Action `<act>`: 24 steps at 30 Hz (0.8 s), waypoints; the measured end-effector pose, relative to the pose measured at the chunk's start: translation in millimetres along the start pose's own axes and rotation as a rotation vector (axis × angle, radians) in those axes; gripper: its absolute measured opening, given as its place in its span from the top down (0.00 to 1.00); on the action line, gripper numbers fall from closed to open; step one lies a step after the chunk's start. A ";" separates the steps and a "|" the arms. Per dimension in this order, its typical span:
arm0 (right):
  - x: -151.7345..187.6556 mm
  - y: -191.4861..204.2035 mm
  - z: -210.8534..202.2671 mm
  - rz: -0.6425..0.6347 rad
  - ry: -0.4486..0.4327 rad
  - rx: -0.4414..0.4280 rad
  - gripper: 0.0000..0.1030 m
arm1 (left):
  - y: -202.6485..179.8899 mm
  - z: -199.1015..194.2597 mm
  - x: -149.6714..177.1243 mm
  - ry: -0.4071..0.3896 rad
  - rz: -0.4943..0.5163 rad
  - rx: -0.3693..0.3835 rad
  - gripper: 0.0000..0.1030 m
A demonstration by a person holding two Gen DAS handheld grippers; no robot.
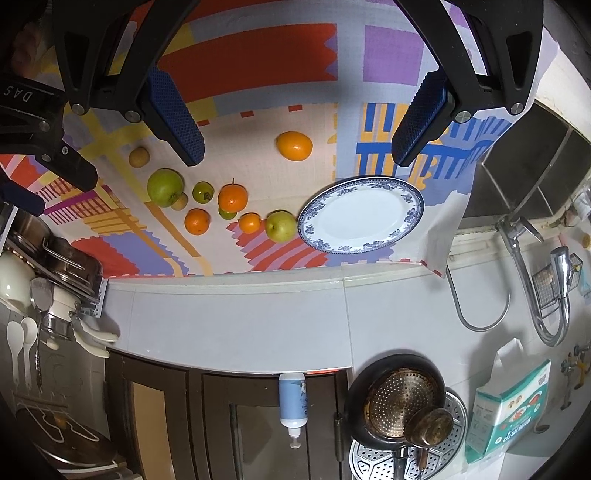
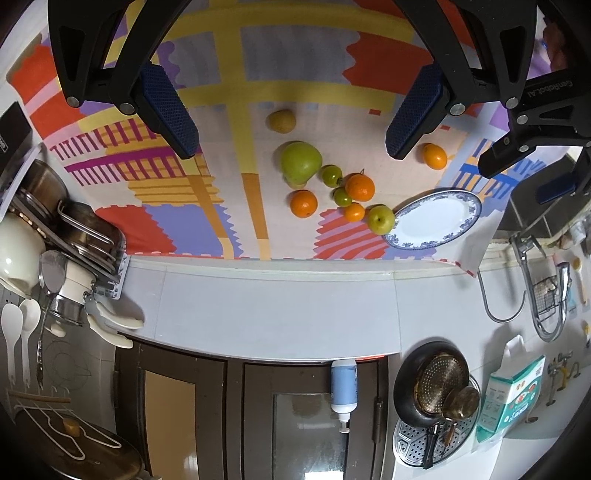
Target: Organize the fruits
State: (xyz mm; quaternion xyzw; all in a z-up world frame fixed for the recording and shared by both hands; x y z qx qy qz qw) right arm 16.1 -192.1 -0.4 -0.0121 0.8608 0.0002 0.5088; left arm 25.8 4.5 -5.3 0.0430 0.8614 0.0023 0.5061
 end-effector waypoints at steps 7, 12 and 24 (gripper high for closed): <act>1.0 0.5 0.9 -0.004 0.003 -0.008 0.01 | -0.2 -1.6 2.0 0.002 -0.005 -0.005 0.00; 2.3 0.8 0.3 -0.007 0.001 -0.012 0.01 | 0.6 -1.1 2.3 0.002 -0.004 -0.003 0.00; 2.1 0.9 0.6 -0.004 0.002 -0.010 0.01 | 0.5 -2.1 2.4 0.003 -0.005 -0.002 0.00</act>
Point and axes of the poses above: each gripper's, at about its wrist camera, not at the fingertips, and z roughly the way its jaws point, y to its left, x to its underside, the point moved 2 cm from there along z, roughly the way its jaws point, and after that the axes turned 4 degrees about -y, right-handed, at the moved point
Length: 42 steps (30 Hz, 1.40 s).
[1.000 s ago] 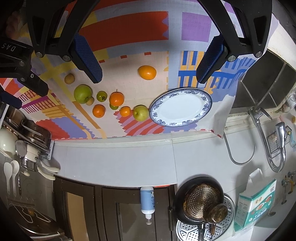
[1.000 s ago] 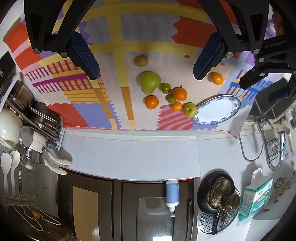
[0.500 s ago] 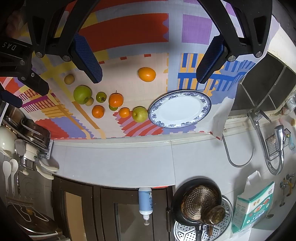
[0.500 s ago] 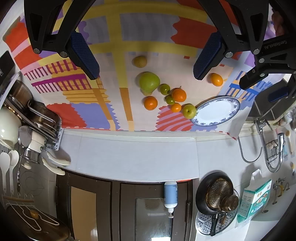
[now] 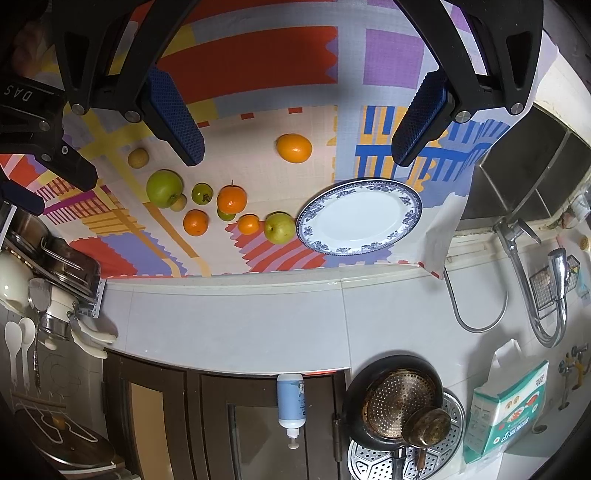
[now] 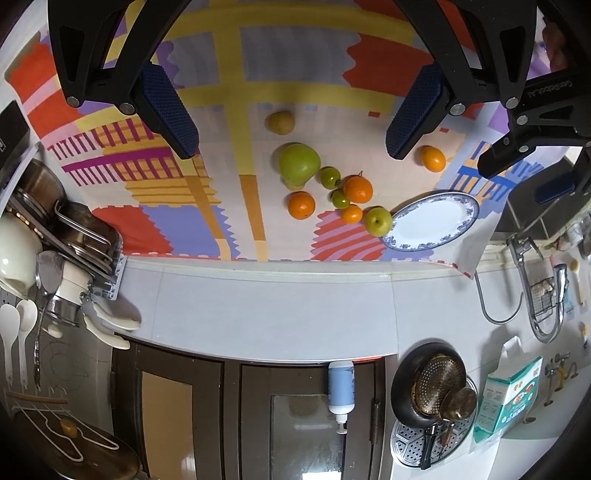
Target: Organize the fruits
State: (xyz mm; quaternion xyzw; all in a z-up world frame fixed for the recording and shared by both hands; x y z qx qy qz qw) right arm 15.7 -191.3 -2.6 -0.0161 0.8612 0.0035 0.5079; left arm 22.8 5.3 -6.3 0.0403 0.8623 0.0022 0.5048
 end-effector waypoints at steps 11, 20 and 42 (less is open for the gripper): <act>1.2 -0.3 2.2 -0.002 0.007 0.002 0.01 | 0.4 1.4 -0.1 0.009 -0.003 0.002 0.00; 2.8 0.8 8.5 -0.008 0.036 0.004 0.01 | 1.2 9.9 1.3 0.028 -0.015 0.011 0.00; 27.0 -3.4 80.5 0.092 0.303 0.038 0.31 | 1.3 84.2 12.5 0.209 0.031 0.067 0.34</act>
Point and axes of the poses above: each gripper's, at about its wrist camera, not at the fingertips, and z roughly the way its jaws point, y to its left, x to its underside, the point moved 2 cm from there along z, roughly the way its jaws point, and after that the axes turned 4 degrees about -y, right-handed, at the moved point
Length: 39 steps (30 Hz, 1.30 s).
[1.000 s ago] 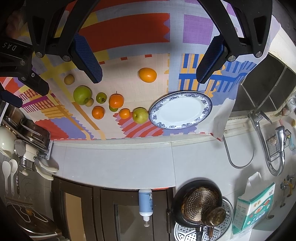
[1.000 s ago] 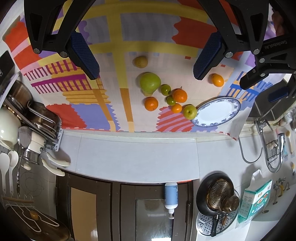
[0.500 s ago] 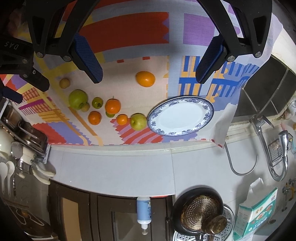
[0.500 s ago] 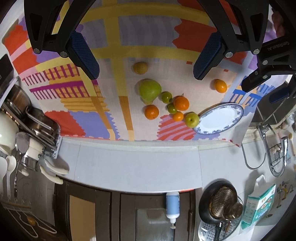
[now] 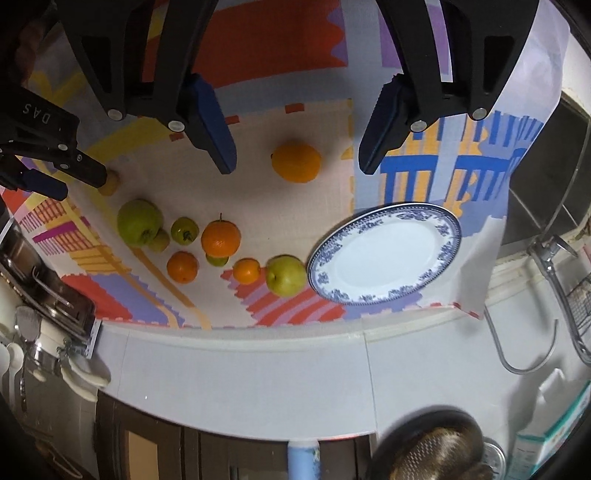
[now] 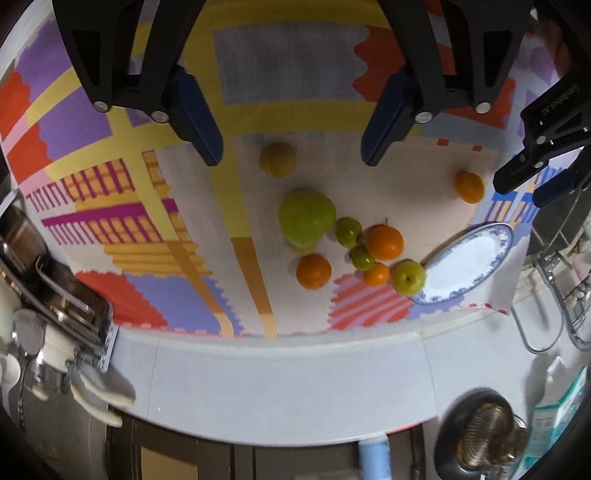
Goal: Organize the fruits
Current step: 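Grasp the orange with the left tool while the right tool grasps the small yellow fruit, then carry both fruits to the plate and open both tools to release them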
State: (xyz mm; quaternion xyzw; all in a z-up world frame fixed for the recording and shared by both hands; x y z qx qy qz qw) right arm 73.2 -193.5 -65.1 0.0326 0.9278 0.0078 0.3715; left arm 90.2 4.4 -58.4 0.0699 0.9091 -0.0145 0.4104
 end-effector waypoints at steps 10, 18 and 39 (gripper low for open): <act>0.1 -1.4 36.5 0.020 0.104 0.008 0.47 | 1.7 38.0 0.9 0.101 0.009 0.011 0.42; 2.4 -3.0 50.0 0.025 0.147 0.011 0.59 | 3.3 52.6 4.9 0.144 -0.003 0.003 0.54; -6.0 12.4 34.5 -0.050 0.083 -0.024 0.72 | 2.5 41.2 1.9 0.088 0.000 0.020 0.62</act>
Point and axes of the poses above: each gripper's, at about its wrist camera, not at the fingertips, and z roughly the way its jaws point, y to its left, x to its underside, the point moved 2 cm from there along z, roughly the way its jaws point, and after that the axes turned 4 degrees about -y, right-handed, at the moved point
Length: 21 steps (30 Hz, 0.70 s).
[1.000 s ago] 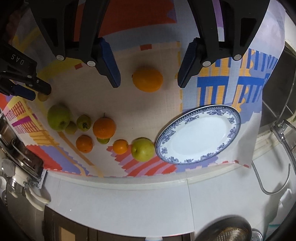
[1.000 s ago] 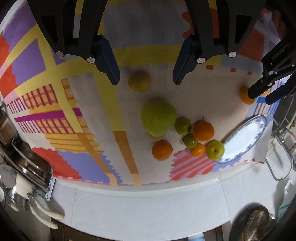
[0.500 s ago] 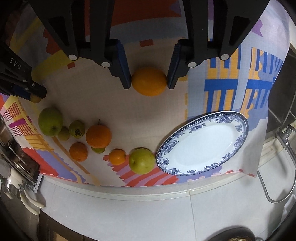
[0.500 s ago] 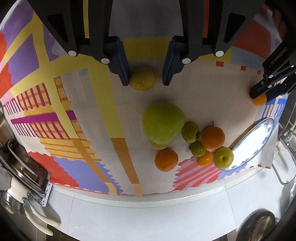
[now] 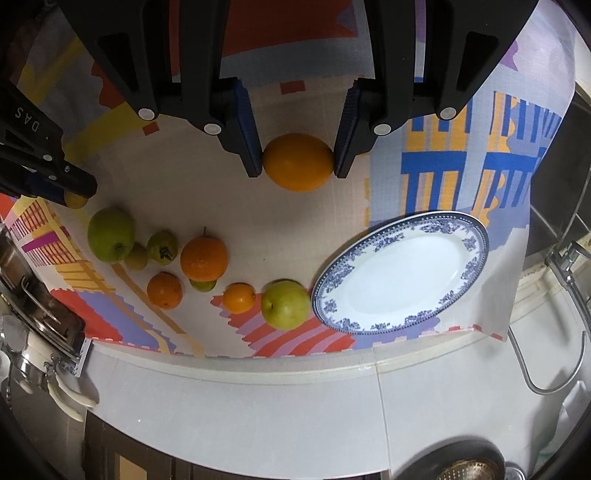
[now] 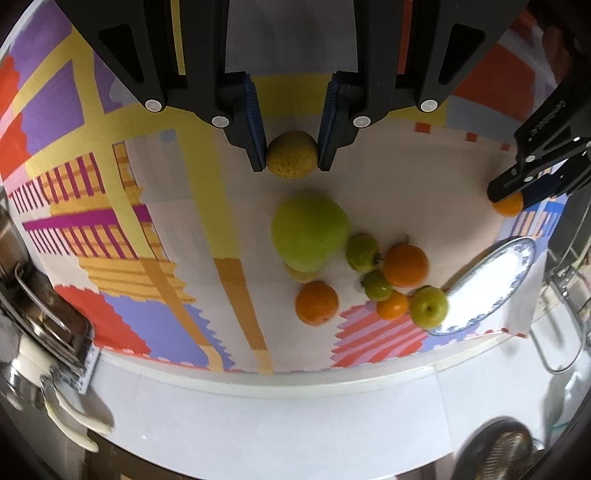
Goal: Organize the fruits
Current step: 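Carry both fruits to the plate and open both tools to release them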
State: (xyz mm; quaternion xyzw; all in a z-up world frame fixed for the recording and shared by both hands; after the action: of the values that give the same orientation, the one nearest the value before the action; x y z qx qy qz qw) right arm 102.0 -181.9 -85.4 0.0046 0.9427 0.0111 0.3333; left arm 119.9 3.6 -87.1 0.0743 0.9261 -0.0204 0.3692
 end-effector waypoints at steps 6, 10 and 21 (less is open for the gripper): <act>-6.3 20.1 -12.9 -0.084 -0.051 -0.059 0.71 | 5.8 -15.9 -1.7 -0.045 -0.002 -0.007 0.62; -15.5 36.4 -16.3 -0.130 -0.062 -0.126 0.71 | 12.6 -25.5 -3.7 -0.073 -0.012 -0.018 0.62; -66.5 81.2 -21.6 -0.218 -0.133 -0.312 0.71 | 46.5 -46.6 -29.6 -0.177 -0.022 -0.101 0.62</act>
State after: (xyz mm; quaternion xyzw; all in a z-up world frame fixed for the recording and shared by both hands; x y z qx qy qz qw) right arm 140.3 -102.2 -24.9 -0.1486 0.9003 0.1205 0.3909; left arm 116.5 50.3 -32.1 0.0435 0.8905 0.0160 0.4526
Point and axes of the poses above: each gripper's, at about its wrist camera, not at the fingertips, and z roughly the way its jaws point, y to its left, x to its underside, the point moved 2 cm from there along z, roughly the way its jaws point, and after that the axes turned 4 degrees about -y, right-handed, at the moved point
